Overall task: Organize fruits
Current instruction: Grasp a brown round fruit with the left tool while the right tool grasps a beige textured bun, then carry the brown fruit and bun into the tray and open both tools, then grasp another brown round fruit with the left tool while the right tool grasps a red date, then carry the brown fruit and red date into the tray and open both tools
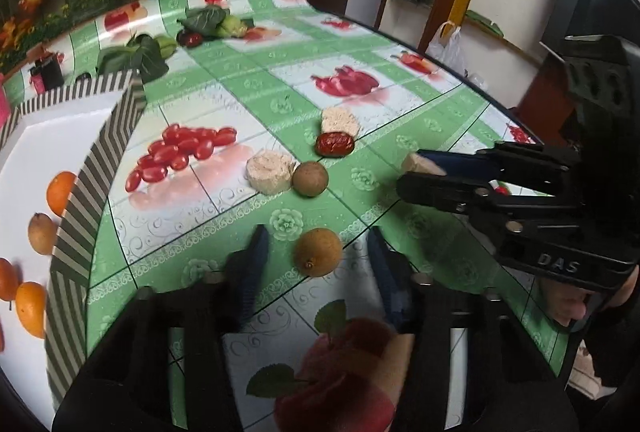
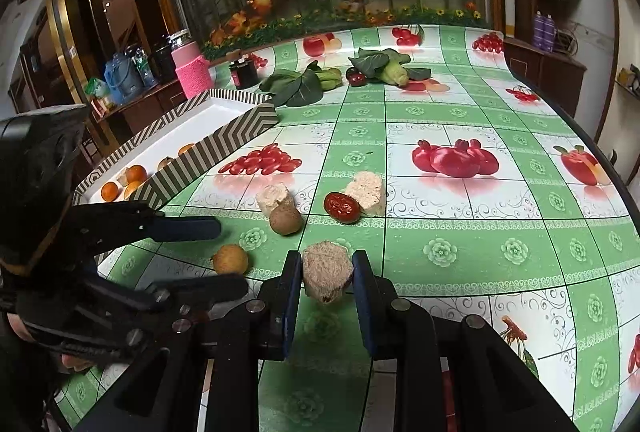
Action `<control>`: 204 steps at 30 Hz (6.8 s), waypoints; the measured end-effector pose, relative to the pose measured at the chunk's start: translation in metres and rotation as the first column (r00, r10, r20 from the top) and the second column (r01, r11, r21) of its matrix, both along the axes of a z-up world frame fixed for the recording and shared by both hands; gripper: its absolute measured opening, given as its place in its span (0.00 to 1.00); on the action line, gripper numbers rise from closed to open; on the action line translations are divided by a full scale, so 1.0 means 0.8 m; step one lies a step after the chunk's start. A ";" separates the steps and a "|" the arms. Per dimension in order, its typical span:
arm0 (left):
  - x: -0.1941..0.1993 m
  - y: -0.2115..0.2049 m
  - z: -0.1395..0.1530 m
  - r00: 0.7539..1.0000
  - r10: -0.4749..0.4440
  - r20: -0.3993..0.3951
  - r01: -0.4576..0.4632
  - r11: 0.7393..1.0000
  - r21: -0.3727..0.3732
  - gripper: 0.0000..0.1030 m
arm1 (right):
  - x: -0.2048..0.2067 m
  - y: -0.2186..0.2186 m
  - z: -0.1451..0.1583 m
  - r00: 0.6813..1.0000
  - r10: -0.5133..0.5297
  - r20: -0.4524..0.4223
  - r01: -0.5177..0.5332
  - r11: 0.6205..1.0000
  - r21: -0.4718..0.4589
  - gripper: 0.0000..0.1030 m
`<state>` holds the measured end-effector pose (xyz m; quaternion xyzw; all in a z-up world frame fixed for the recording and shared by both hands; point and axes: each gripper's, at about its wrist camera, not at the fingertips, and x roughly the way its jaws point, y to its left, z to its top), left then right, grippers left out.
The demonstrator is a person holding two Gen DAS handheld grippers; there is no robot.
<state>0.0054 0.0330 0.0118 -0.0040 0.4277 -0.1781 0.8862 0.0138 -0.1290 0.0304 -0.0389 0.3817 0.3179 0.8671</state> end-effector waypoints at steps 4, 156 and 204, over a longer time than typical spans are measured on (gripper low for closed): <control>0.001 0.003 -0.003 1.000 0.019 -0.013 -0.019 1.000 0.010 0.21 | 0.001 -0.002 -0.001 1.000 -0.004 0.000 0.004 1.000 0.005 0.24; 0.012 0.020 -0.001 0.986 0.164 -0.034 -0.165 0.986 -0.039 0.46 | 0.069 0.049 -0.012 0.976 0.214 0.044 -0.206 0.967 -0.150 0.26; 0.029 0.004 0.019 0.993 0.118 0.007 -0.117 0.986 -0.119 0.20 | 0.088 -0.010 0.017 0.995 0.019 0.094 -0.027 0.996 0.090 0.17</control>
